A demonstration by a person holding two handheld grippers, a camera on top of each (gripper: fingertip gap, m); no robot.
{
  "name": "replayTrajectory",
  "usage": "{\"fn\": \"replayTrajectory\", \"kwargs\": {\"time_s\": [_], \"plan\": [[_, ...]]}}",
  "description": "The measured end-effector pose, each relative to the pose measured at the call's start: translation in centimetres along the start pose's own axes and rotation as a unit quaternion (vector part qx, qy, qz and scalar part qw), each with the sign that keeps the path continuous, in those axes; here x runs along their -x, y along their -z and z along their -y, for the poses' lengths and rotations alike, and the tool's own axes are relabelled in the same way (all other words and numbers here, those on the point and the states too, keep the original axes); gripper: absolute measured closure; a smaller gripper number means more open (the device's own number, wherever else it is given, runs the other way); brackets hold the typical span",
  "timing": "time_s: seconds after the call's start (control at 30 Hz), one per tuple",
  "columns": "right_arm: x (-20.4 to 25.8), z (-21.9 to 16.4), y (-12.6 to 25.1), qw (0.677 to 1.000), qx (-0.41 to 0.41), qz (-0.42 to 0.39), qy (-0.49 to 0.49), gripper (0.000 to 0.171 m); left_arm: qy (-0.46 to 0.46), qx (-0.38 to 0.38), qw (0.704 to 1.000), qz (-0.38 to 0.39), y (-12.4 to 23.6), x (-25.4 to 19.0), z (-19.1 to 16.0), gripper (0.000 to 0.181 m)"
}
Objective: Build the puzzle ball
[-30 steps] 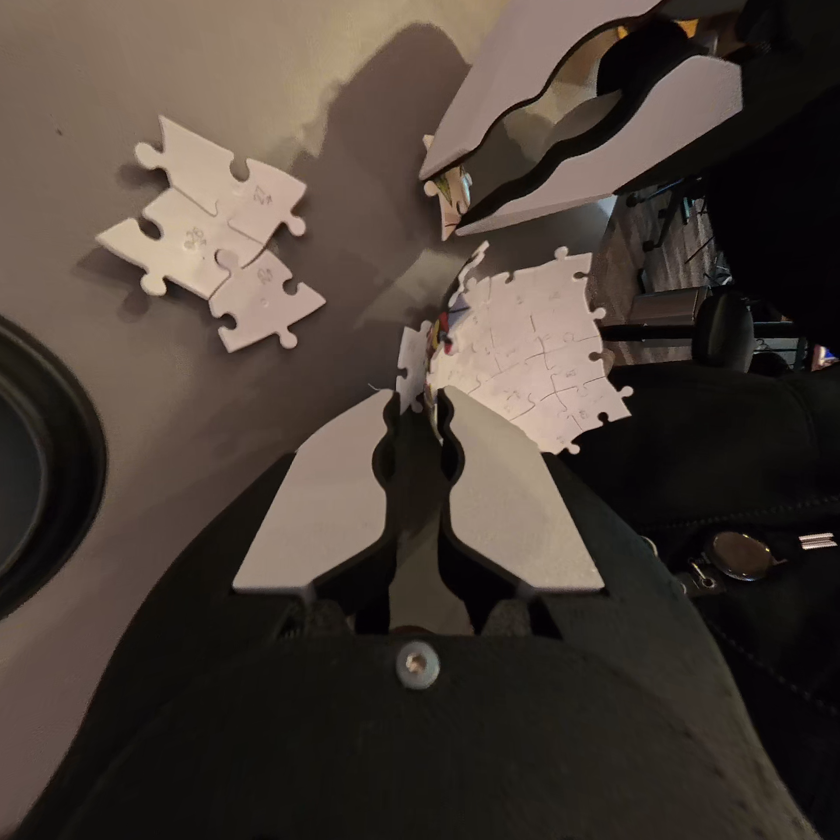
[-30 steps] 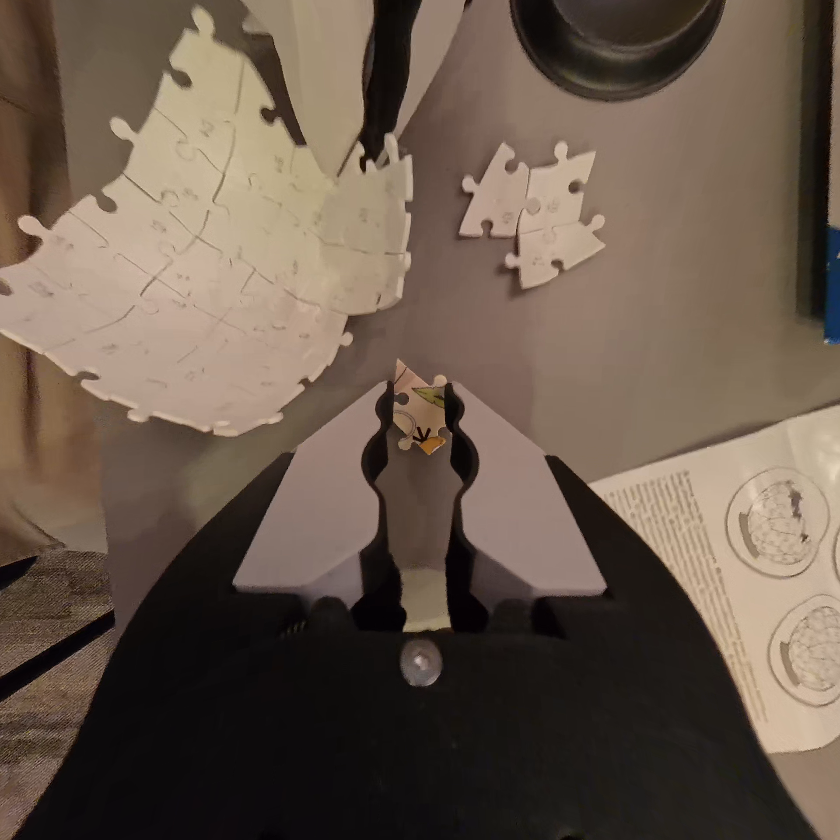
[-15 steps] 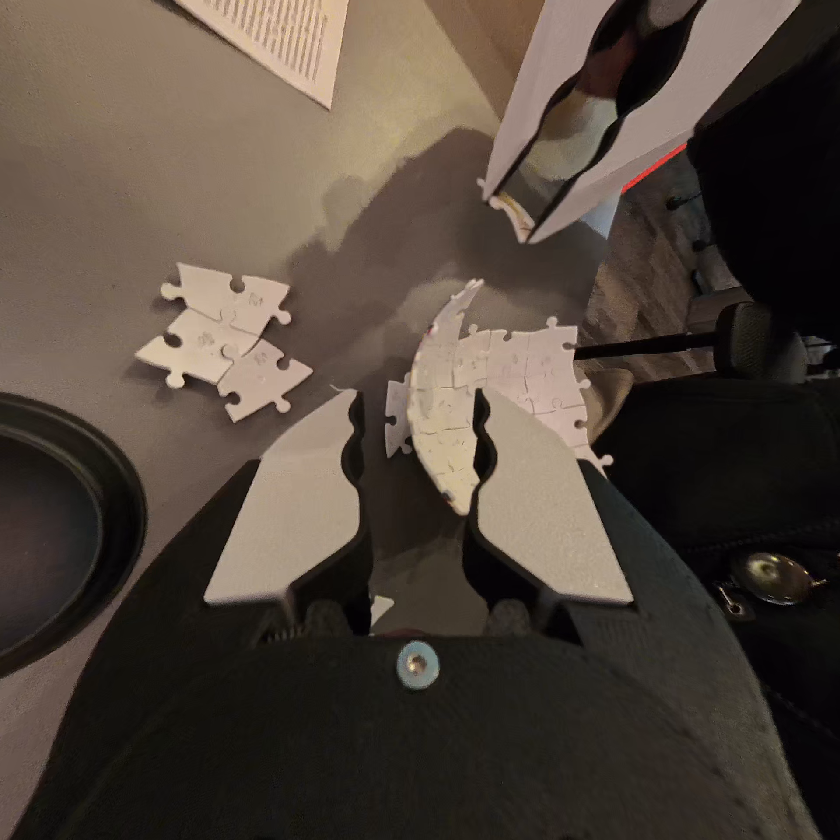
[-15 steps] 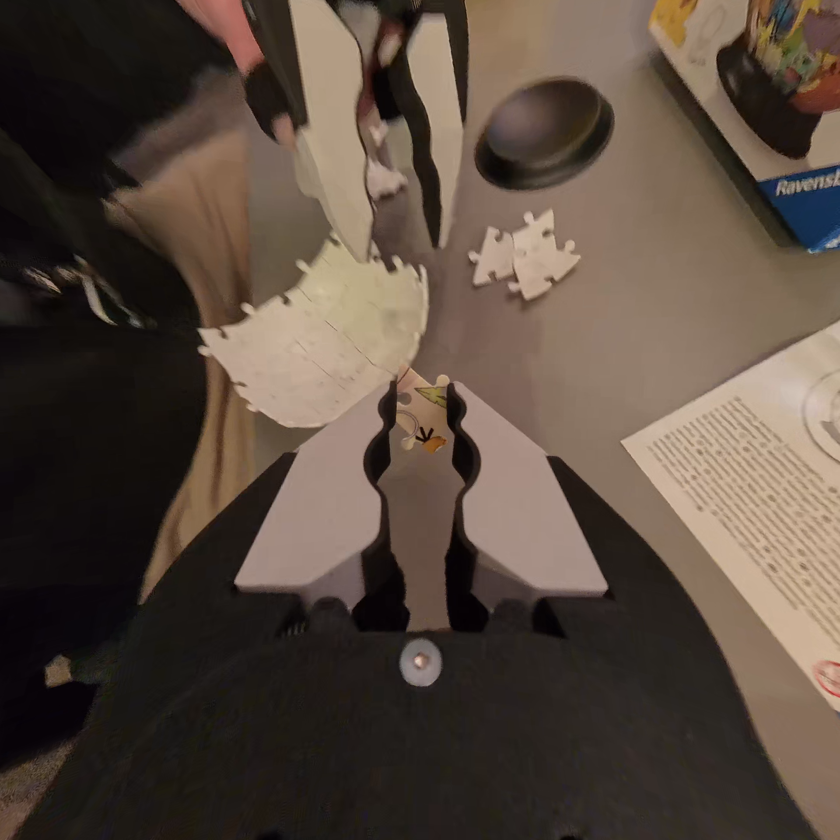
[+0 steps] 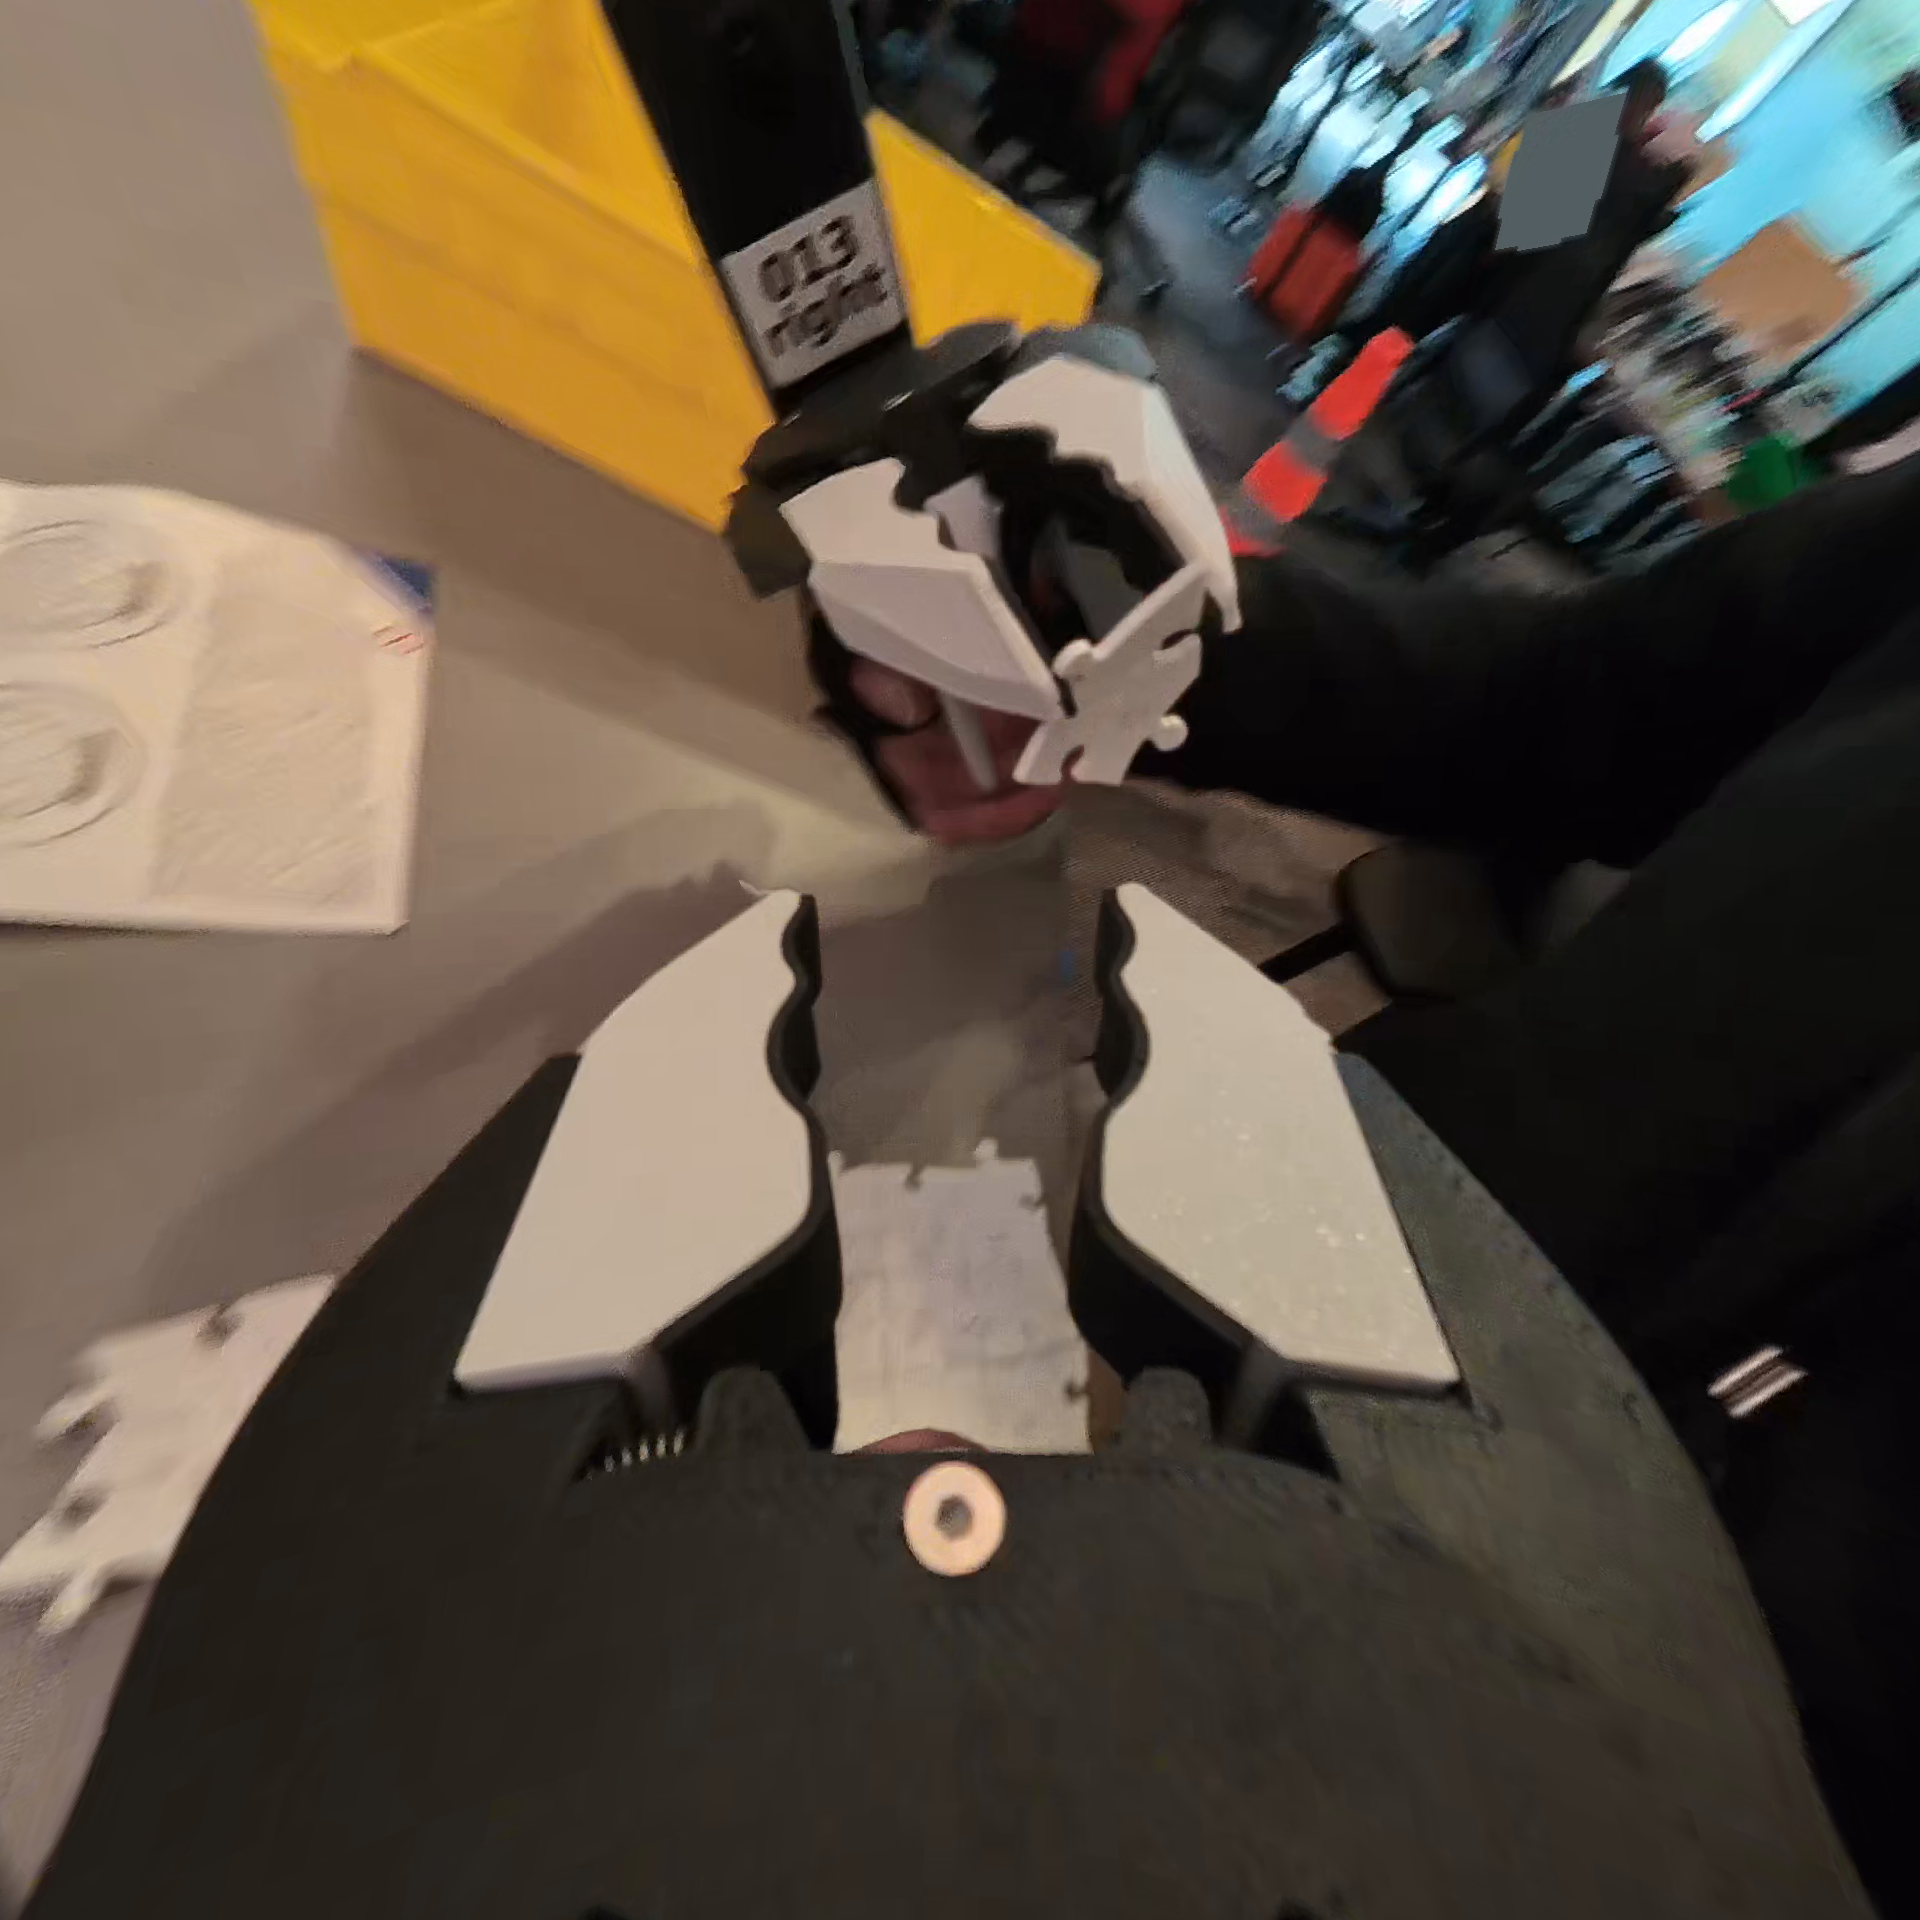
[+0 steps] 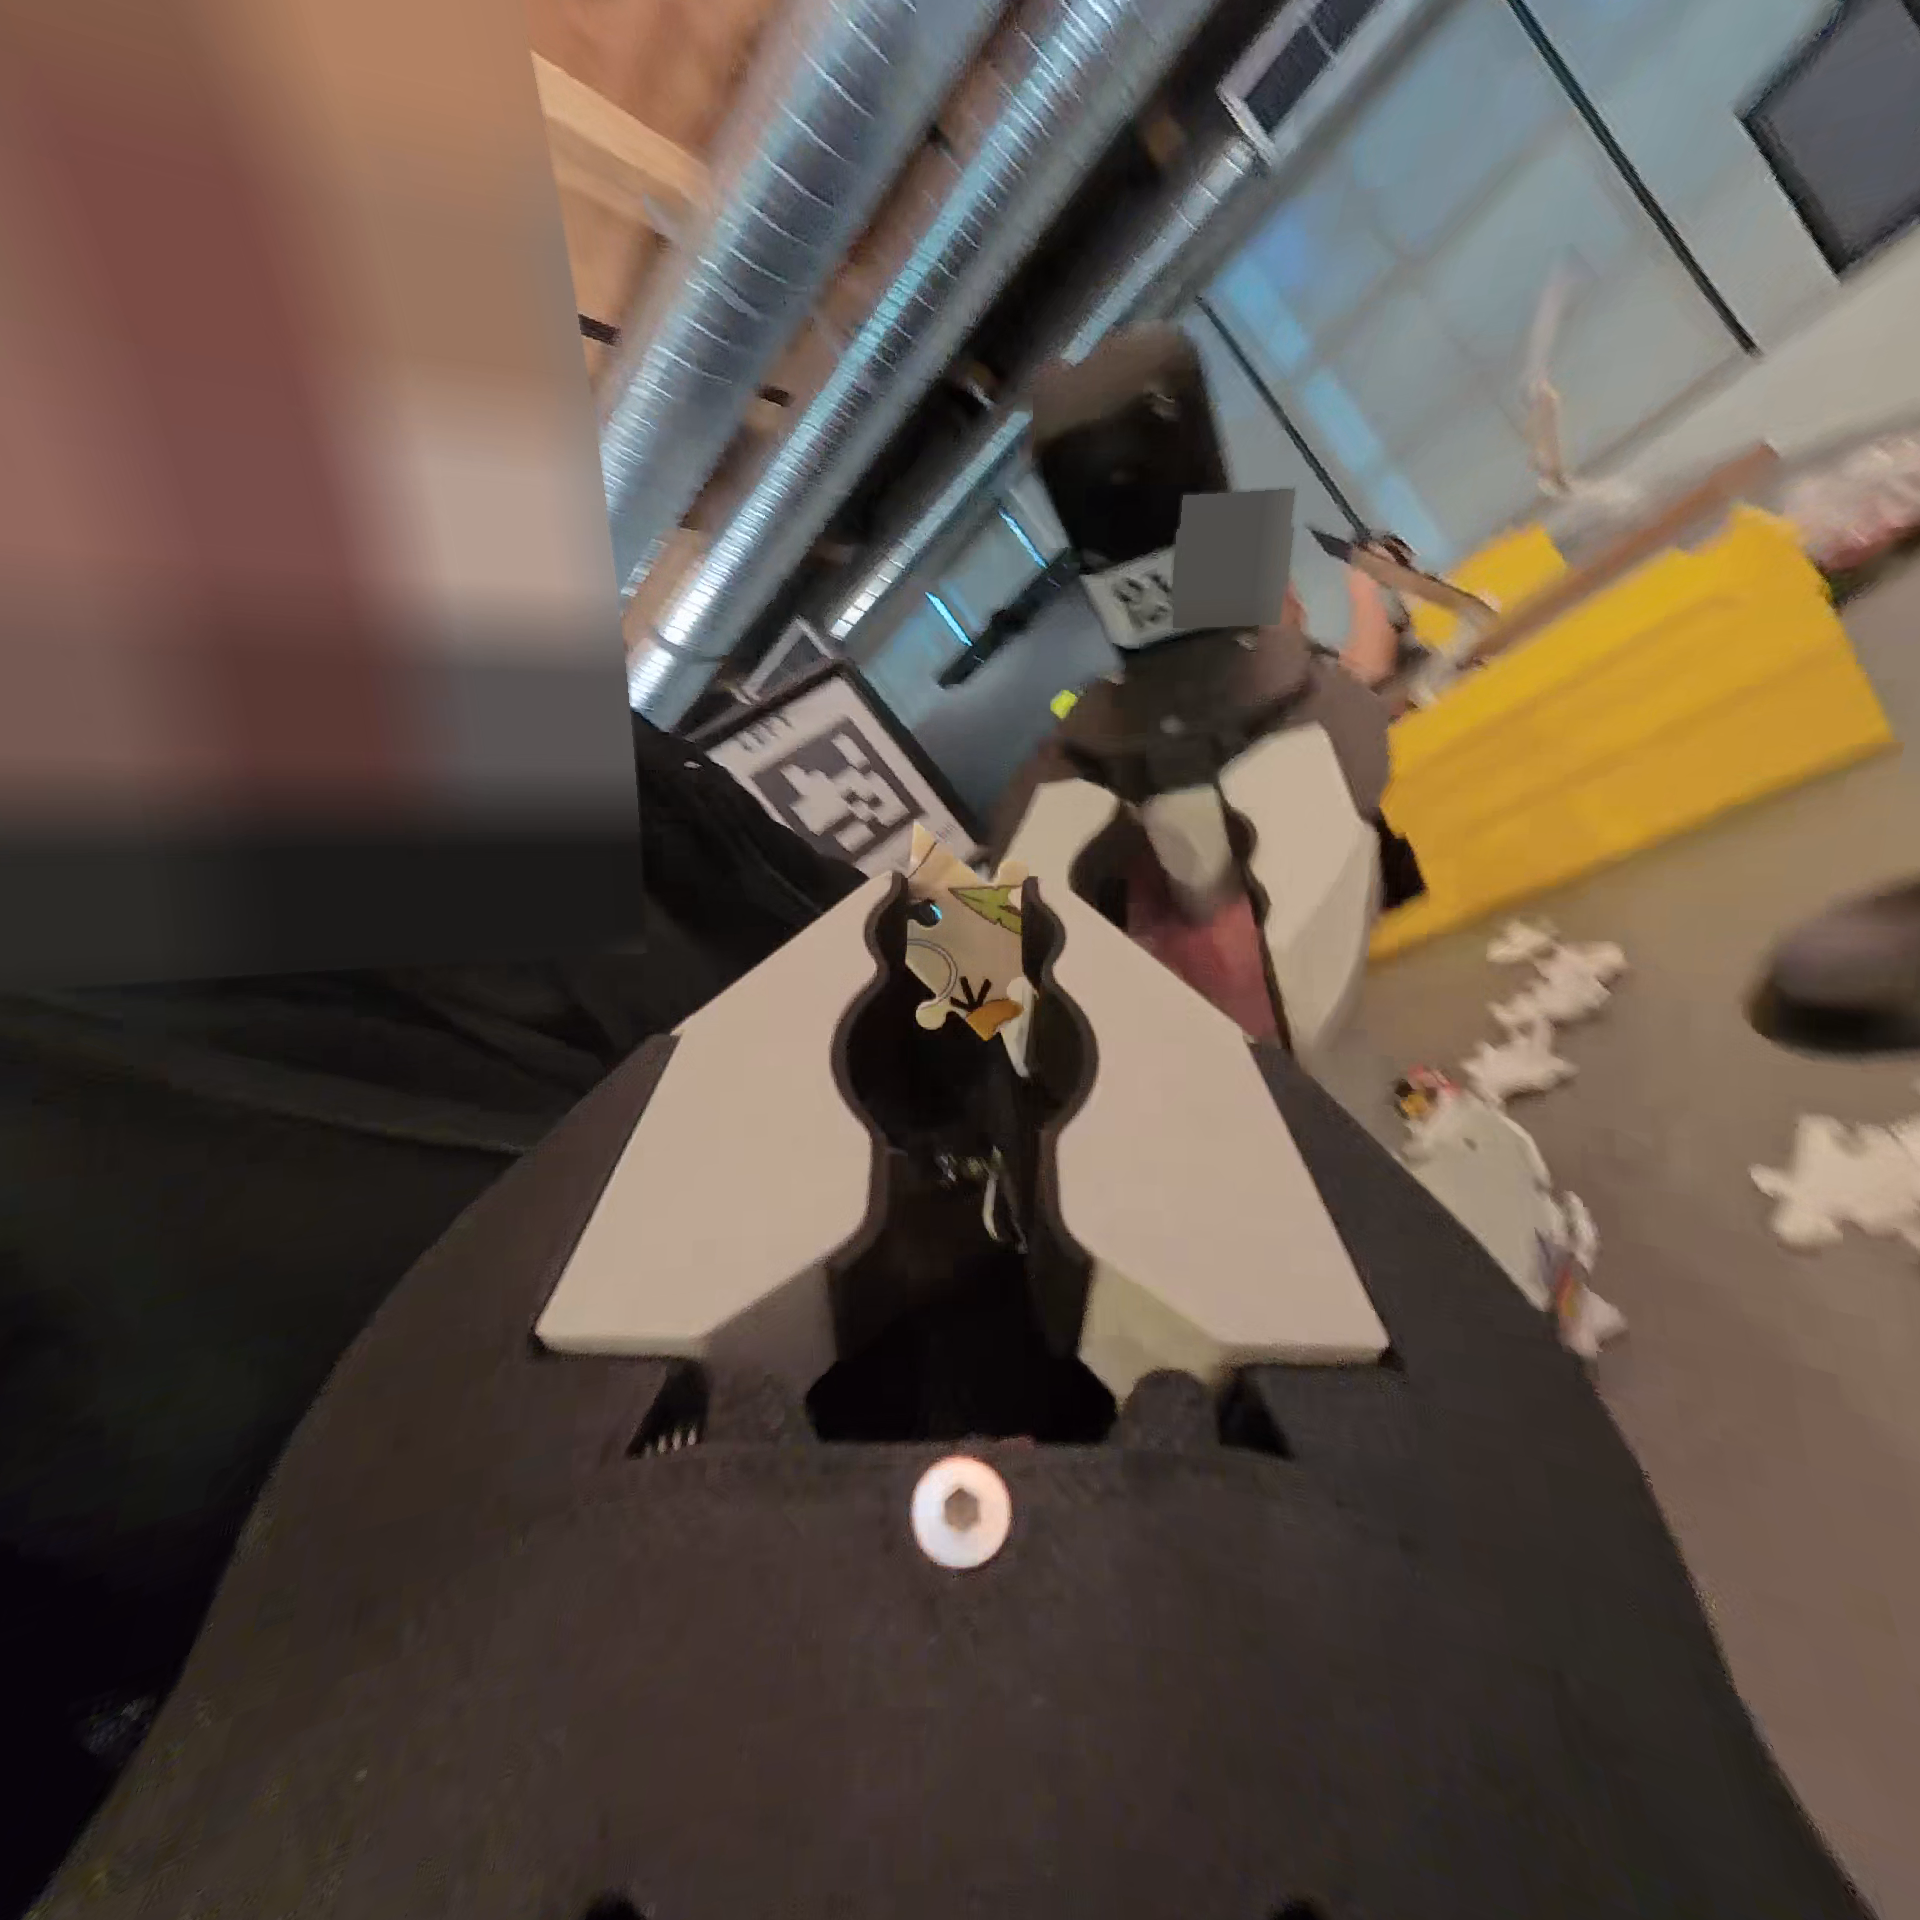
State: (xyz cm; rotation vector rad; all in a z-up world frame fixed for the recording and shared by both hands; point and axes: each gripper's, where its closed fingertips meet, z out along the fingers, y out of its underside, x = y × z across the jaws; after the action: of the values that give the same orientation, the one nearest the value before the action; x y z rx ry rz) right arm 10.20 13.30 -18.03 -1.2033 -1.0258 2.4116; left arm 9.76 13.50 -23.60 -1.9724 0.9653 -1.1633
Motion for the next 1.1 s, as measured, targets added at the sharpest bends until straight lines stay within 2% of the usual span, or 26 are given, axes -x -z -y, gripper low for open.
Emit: {"fn": "replayTrajectory", "kwargs": {"time_s": [0.13, 0.27, 0.37, 0.53, 0.73, 0.83, 0.93, 0.97, 1.0, 1.03, 1.1], "plan": [[1.9, 1.2, -0.6, 0.998, -0.033, 0.058, 0.016, 0.151, 0.030, -0.062, 0.992, -0.104, -1.3, -2.1, 2.3, 0.139], [2.3, 1.9, -0.2, 0.995, -0.053, 0.077, 0.017, 0.151, 0.065, -0.109, 0.973, -0.190, -0.8, -3.8, 3.8, 0.162], [2.5, 2.2, 0.4, 0.994, -0.060, 0.084, 0.025, 0.151, 0.092, -0.156, 0.950, -0.254, 0.6, -4.9, 5.0, 0.158], [2.6, 1.7, 0.2, 0.994, -0.047, 0.091, 0.027, 0.151, 0.113, -0.177, 0.941, -0.266, 0.9, -4.5, 5.4, 0.157], [2.5, 1.8, -0.3, 0.995, -0.036, 0.083, 0.038, 0.155, 0.128, -0.183, 0.938, -0.263, 0.6, -4.3, 5.3, 0.179], [1.4, 1.9, 0.1, 0.998, -0.015, 0.009, 0.059, 0.154, 0.134, -0.169, 0.954, -0.209, 0.5, -3.0, 4.8, 0.180], [0.5, 1.2, 0.1, 0.988, 0.044, -0.106, 0.101, 0.148, 0.130, -0.141, 0.969, -0.156, 0.6, -1.9, 3.8, 0.180], [0.0, 0.9, 0.2, 0.980, 0.069, -0.150, 0.112, 0.160, 0.123, -0.135, 0.971, -0.154, 0.7, -2.0, 3.7, 0.179], [-0.5, 0.5, 0.3, 0.971, 0.094, -0.185, 0.116, 0.159, 0.119, -0.132, 0.972, -0.151, 0.9, -2.1, 3.6, 0.180], [-0.7, 0.3, 0.4, 0.965, 0.108, -0.207, 0.118, 0.166, 0.116, -0.120, 0.977, -0.136, 0.8, -1.9, 3.3, 0.179], [-1.3, -0.2, 0.6, 0.950, 0.138, -0.252, 0.124, 0.169, 0.113, -0.095, 0.982, -0.120, 0.8, -1.5, 2.7, 0.179]]}}
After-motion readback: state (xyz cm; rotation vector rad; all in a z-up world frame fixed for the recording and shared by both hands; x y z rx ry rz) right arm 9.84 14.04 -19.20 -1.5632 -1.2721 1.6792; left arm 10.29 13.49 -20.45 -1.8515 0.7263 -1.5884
